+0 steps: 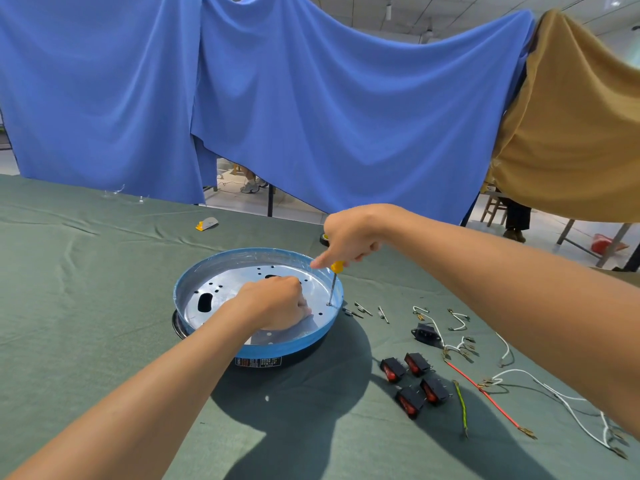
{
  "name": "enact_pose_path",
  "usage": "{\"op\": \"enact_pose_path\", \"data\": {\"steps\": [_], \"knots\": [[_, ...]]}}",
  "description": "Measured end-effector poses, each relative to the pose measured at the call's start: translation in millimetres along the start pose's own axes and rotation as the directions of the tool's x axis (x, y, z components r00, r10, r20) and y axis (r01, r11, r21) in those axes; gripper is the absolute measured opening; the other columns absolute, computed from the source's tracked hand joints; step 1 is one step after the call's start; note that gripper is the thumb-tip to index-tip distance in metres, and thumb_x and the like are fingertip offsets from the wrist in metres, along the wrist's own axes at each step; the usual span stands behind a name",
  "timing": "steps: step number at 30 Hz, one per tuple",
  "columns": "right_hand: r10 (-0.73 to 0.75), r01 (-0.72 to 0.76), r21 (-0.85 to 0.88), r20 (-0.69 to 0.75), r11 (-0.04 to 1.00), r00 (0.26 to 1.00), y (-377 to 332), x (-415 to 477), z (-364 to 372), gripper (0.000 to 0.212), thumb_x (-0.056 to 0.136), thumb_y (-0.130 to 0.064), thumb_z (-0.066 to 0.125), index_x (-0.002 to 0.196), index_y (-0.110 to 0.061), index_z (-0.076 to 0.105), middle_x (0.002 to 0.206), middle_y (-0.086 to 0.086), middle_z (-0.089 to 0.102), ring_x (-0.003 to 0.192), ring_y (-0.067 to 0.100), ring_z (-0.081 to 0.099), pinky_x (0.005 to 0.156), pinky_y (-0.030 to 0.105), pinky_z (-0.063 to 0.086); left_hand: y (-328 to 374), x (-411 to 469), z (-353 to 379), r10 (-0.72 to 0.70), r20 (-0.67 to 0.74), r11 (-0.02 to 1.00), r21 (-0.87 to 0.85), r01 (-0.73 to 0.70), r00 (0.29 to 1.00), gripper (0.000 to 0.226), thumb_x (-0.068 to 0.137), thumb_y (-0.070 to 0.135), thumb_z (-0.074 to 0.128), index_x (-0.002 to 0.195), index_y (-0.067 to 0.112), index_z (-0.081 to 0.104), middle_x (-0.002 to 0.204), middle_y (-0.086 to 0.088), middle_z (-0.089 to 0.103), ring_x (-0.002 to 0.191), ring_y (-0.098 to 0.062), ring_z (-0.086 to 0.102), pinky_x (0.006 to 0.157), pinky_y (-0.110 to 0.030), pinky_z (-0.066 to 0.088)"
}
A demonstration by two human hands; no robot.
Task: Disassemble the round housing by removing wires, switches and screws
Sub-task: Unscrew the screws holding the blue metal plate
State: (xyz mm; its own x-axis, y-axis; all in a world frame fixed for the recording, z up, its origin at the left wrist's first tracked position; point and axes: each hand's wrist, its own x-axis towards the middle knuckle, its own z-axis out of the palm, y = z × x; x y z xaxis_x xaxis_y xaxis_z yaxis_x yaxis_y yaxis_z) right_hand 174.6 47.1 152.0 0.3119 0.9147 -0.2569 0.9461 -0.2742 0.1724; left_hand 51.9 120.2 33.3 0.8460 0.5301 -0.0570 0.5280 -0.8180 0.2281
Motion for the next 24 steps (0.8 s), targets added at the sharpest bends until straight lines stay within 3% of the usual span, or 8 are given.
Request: {"op": "enact_pose_path", "data": {"steps": [2,4,11,14,16,17,20,24], "knots": [[0.072,-0.074,0.021,0.067,0.997,0.995,4.7,1.1,-0.7,0.050,0.097,-0.041,0.047,0.063,-0.008,0.065,0.051,0.000,0.049,0.033,0.014,0.033,0.038,0.015,0.029,-0.5,0.9,0.5,-0.005,-0.005,1.000,-0.011,0.005,1.000,0.034,0.098,0.042,0.049,0.101,0.017,0.072,0.111,0.006,0.070,0.091,-0.023,0.061,0.083,-0.044,0.053],[0.070,-0.070,0.001,0.049,0.998,0.996,5.7,1.3,0.9,0.041,0.095,-0.033,0.052,0.064,-0.010,0.067,0.052,-0.001,0.047,0.037,0.013,0.034,0.040,0.018,0.030,-1.0,1.8,1.7,-0.010,-0.005,1.000,-0.003,0.010,1.000,0.032,0.098,0.042,0.049,0.092,0.017,0.068,0.109,0.005,0.070,0.090,-0.024,0.060,0.080,-0.041,0.052],[-0.096,0.089,-0.068,-0.097,0.994,0.991,11.0,-5.2,-3.6,0.008,0.077,-0.023,0.078,0.085,-0.021,0.076,0.061,-0.005,0.064,0.063,0.013,0.060,0.057,0.021,0.048,-0.7,3.2,2.2,-0.020,-0.001,1.000,-0.004,0.020,1.000,0.036,0.098,0.043,0.049,0.102,0.016,0.072,0.111,0.006,0.069,0.090,-0.023,0.061,0.086,-0.046,0.053],[-0.155,0.157,0.007,-0.109,0.988,0.982,13.7,-3.5,0.1,0.017,0.075,-0.012,0.079,0.082,-0.027,0.073,0.076,-0.006,0.068,0.070,0.013,0.060,0.057,0.022,0.048,-0.7,3.7,3.0,-0.021,-0.004,1.000,-0.013,0.021,1.000,0.036,0.098,0.042,0.049,0.104,0.016,0.073,0.111,0.005,0.070,0.089,-0.022,0.061,0.084,-0.046,0.054],[-0.145,0.149,0.059,-0.054,0.987,0.988,13.8,-0.5,2.9,0.012,0.077,-0.016,0.078,0.085,-0.023,0.070,0.086,0.002,0.069,0.074,0.018,0.058,0.064,0.028,0.050,-0.7,3.5,2.8,-0.024,-0.004,1.000,-0.008,0.024,1.000,0.036,0.098,0.043,0.049,0.105,0.015,0.071,0.111,0.005,0.070,0.089,-0.022,0.061,0.084,-0.045,0.054],[-0.112,0.113,0.081,-0.020,0.990,0.994,14.0,0.3,2.9,0.012,0.079,-0.027,0.077,0.084,-0.019,0.070,0.083,0.005,0.068,0.069,0.019,0.054,0.061,0.030,0.048,-0.4,3.5,2.7,-0.025,-0.004,1.000,-0.005,0.025,1.000,0.036,0.098,0.043,0.049,0.104,0.015,0.071,0.111,0.005,0.070,0.088,-0.021,0.061,0.084,-0.045,0.054],[0.062,-0.070,0.077,0.095,0.995,0.994,15.4,0.0,-0.7,0.058,0.086,-0.063,0.055,0.071,-0.009,0.069,0.054,0.000,0.053,0.044,0.018,0.039,0.046,0.024,0.034,-0.1,3.2,2.3,-0.018,0.001,1.000,-0.015,0.018,1.000,0.034,0.098,0.042,0.049,0.099,0.015,0.070,0.108,0.005,0.070,0.087,-0.021,0.060,0.082,-0.044,0.053],[0.031,-0.031,0.009,0.023,0.999,0.999,11.6,0.6,2.7,0.041,0.093,-0.040,0.056,0.066,-0.011,0.068,0.056,-0.002,0.050,0.046,0.016,0.039,0.046,0.023,0.035,-0.6,3.9,2.0,-0.017,-0.003,1.000,-0.013,0.017,1.000,0.032,0.098,0.041,0.049,0.087,0.016,0.065,0.103,0.002,0.069,0.087,-0.024,0.059,0.079,-0.043,0.050]]}}
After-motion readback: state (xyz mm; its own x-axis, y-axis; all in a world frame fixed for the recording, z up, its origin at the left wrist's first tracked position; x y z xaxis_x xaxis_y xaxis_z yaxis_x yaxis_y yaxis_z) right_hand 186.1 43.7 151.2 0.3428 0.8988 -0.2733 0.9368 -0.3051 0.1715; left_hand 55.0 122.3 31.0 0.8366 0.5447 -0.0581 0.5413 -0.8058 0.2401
